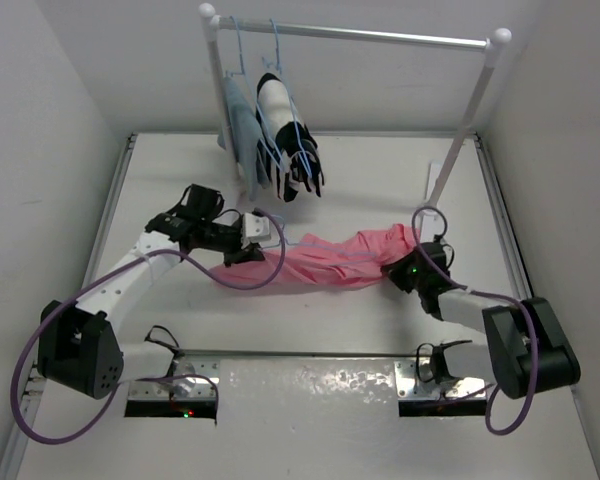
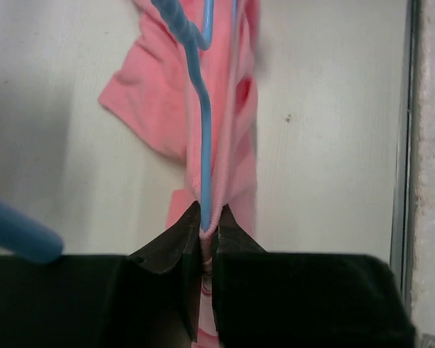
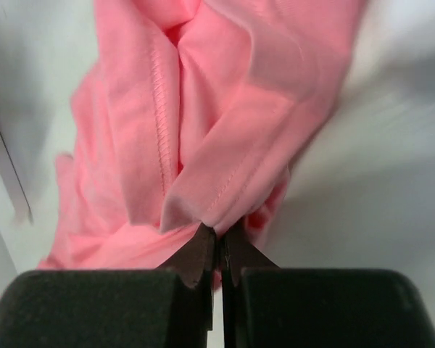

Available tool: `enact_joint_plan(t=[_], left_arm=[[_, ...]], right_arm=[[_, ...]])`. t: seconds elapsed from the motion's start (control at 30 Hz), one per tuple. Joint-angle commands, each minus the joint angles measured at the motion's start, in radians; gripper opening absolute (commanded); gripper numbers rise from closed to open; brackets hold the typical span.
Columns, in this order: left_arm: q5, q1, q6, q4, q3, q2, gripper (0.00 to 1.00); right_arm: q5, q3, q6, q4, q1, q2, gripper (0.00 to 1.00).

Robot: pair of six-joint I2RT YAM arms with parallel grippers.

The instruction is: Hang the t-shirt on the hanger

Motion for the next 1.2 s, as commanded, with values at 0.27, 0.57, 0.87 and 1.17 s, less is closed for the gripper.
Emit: enact_joint_plan(t=[0.27, 0.57, 0.87, 1.17], left_arm=[[-0.243, -0.013, 0.372, -0.102, -0.025, 0.004, 0.00], [-0.328, -0.023, 0.282, 0.014, -0.048, 0.024, 0.00], [-0.171, -0.071, 0.416, -0.123, 0.004, 0.004, 0.00], [-0.265, -0.071, -0.009, 0.157, 0.036, 0.047, 0.00]], right_arm=[[-0.101, 0.166, -0.203, -0.122, -0.218, -0.122, 0.00], [-0.172, 0.220, -0.358, -0.248, -0.280, -0.143, 0.00], [-0.439, 0.436, -0.827, -0.535, -0.270, -0.053, 0.40], [-0.562, 0.469, -0.849, -0.471, -0.269, -0.126, 0.91]])
